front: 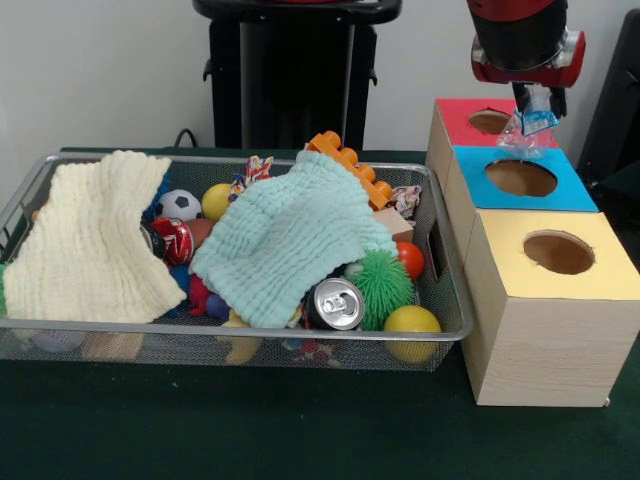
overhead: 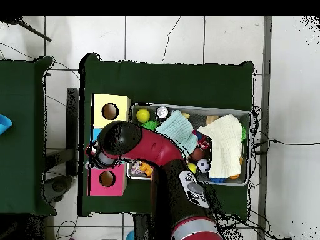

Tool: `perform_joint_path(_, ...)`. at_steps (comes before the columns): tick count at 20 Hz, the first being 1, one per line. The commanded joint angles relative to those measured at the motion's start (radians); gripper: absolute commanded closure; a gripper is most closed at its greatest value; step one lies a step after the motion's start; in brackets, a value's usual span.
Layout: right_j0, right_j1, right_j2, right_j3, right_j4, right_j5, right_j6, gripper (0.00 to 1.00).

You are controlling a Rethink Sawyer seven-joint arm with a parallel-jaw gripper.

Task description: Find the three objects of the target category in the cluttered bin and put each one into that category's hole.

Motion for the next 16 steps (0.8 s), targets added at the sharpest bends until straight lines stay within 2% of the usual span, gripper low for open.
perform_joint_path(1,-0.025,0.019,0.078,0.017,0.042,-0.048,0.054,1.00)
perform_joint_path(7,-0.029,0.021,0.077,-0.016,0.028,-0.030,0.046,1.00)
perform_joint_path(12,-0.032,0.011,0.071,-0.055,0.013,0.026,0.051,1.00)
perform_joint_path(16,-0.037,0.029,0.053,-0.126,-0.013,0.081,0.064,1.00)
